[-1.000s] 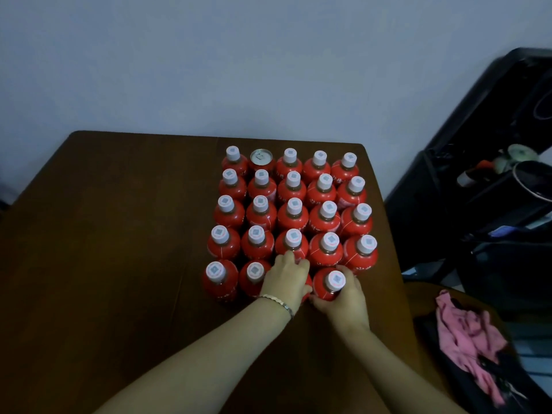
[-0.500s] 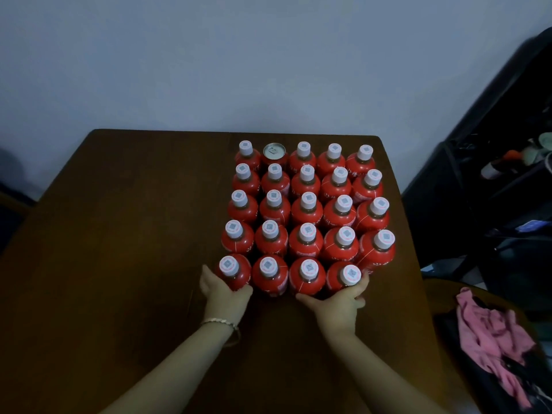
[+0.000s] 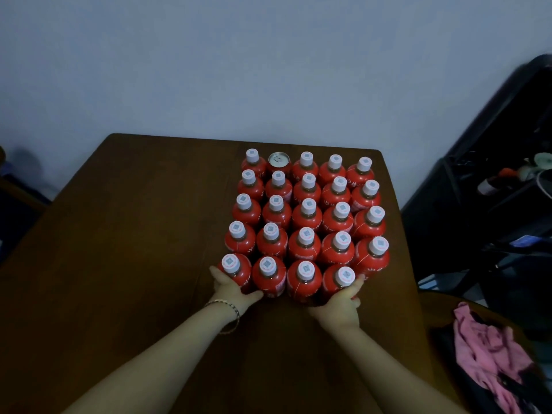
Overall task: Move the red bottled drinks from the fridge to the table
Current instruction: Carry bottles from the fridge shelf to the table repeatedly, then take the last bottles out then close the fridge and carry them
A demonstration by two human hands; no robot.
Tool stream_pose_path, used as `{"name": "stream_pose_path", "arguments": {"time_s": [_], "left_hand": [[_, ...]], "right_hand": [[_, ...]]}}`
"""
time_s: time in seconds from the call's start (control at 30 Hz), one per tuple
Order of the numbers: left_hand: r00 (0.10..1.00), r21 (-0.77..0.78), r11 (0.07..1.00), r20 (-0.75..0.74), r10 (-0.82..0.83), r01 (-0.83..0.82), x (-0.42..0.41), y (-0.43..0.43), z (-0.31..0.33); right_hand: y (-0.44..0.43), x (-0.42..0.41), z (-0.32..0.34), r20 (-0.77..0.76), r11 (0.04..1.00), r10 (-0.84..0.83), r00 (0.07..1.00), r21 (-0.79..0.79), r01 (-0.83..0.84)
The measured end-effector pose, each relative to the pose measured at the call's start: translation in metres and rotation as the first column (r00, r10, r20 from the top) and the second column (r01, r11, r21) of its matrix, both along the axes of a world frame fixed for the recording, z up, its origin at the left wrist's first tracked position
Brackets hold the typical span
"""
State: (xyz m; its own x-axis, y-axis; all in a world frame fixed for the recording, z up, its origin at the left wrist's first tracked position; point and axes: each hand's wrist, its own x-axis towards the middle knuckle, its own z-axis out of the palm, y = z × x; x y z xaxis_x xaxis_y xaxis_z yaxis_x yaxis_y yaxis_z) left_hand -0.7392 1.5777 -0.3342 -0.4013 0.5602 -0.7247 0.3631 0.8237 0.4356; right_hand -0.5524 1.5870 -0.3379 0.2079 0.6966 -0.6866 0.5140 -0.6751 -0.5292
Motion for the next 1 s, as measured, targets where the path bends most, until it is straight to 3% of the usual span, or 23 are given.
{"name": "stream_pose_path", "arguments": {"time_s": [0.1, 0.2, 0.3, 0.4, 0.47, 0.7, 0.8, 1.0], "left_hand": [[0.919, -0.234, 0.918, -0.157, -0.36, 0.32, -0.002, -0.002, 0.024], [0.692, -0.323, 0.695, -0.144, -0.707, 0.643, 0.007, -0.007, 0.046], [0.471, -0.207, 0.52, -0.244, -0.848, 0.829, 0.021, -0.013, 0.06], [0.342, -0.03, 0.377, -0.362, -0.867, 0.926, 0.043, -0.017, 0.07], [0.229, 0.03, 0.238, -0.409, -0.883, 0.971, 0.061, -0.023, 0.078], [-0.209, 0.094, -0.281, -0.458, -0.864, 0.955, 0.17, -0.102, 0.121], [-0.392, 0.093, -0.506, -0.521, -0.758, 0.857, 0.229, -0.166, 0.146], [-0.596, 0.122, -0.786, -0.584, -0.551, 0.607, 0.342, -0.345, 0.178]], "right_hand": [[0.002, 0.015, 0.009, 0.062, 0.985, 0.135, 0.989, -0.118, -0.127], [-0.002, 0.031, 0.028, 0.106, 0.941, 0.313, 0.944, -0.172, -0.293], [-0.02, 0.043, 0.047, 0.219, 0.94, 0.342, 0.914, -0.081, -0.332], [-0.045, 0.054, 0.067, 0.256, 0.924, 0.382, 0.888, -0.071, -0.377], [-0.075, 0.063, 0.079, 0.257, 0.945, 0.325, 0.91, -0.051, -0.323], [-0.231, 0.109, 0.12, 0.353, 0.996, -0.093, 0.931, 0.023, 0.09], [-0.322, 0.135, 0.141, 0.395, 0.957, -0.287, 0.873, 0.072, 0.282], [-0.533, 0.174, 0.176, 0.488, 0.79, -0.58, 0.653, 0.139, 0.597]]}}
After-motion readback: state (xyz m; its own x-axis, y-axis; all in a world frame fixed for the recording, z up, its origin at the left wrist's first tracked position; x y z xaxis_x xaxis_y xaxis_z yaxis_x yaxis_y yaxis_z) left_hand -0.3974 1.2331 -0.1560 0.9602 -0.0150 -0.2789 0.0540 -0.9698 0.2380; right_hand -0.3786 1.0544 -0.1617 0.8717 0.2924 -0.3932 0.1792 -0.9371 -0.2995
